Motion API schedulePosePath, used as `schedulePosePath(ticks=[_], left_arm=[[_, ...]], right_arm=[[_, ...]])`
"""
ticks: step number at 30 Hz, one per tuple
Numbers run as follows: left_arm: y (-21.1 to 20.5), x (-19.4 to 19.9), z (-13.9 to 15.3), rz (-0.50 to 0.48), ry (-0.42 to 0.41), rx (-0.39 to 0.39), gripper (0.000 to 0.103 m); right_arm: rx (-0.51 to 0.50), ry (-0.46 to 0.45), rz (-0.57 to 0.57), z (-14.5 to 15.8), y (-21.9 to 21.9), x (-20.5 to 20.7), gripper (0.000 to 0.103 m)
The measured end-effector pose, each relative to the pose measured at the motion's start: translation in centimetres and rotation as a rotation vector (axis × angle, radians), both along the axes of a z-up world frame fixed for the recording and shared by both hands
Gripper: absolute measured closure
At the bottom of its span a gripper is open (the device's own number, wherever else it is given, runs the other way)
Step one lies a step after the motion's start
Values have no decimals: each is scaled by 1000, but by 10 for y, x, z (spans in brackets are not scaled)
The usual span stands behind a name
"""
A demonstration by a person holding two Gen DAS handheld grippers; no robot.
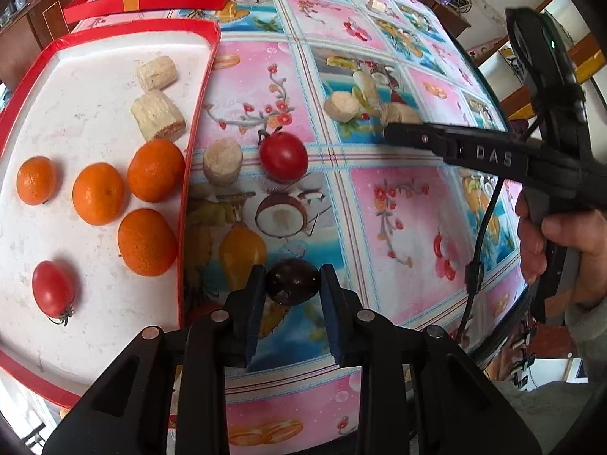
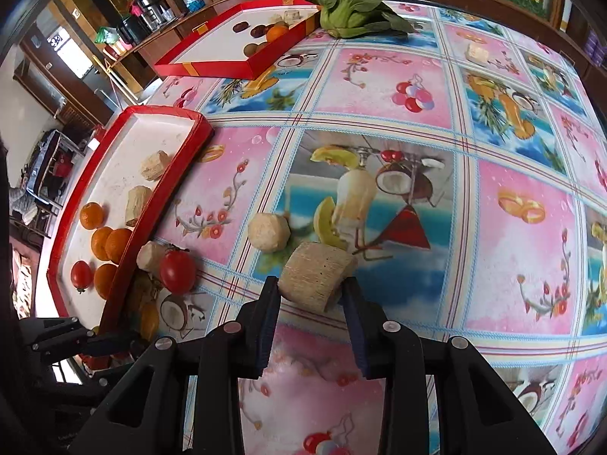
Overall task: Organize fruits
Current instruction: 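Lift the plum and beige piece and carry them toward the white tray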
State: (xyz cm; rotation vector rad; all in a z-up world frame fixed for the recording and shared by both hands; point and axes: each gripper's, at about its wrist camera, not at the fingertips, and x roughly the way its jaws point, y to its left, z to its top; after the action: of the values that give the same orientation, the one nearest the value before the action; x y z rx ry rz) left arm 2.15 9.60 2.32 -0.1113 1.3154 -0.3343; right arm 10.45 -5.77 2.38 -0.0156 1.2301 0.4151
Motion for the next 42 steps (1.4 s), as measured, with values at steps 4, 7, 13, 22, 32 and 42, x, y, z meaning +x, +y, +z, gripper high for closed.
schedulePosePath(ticks=[4, 7, 13, 22, 32, 42], left_arm=[[3, 5, 8, 14, -14, -17, 77], [5, 7, 12, 20, -24, -12, 77], [8, 6, 20, 23, -45, 21, 77], [19, 1, 29, 36, -83, 63, 77], [36, -4, 31, 58, -95, 86, 77], [52, -6, 33, 72, -97, 93, 77]], right_arm=[[9, 1, -4, 3, -4, -5, 69], [15, 1, 3, 6, -3, -8, 69], [21, -6, 36, 12, 8, -14, 69], [33, -20, 93, 22, 31, -17, 69], [45, -27, 144, 28, 58, -22, 69], [47, -25, 174, 29, 79, -26, 69]])
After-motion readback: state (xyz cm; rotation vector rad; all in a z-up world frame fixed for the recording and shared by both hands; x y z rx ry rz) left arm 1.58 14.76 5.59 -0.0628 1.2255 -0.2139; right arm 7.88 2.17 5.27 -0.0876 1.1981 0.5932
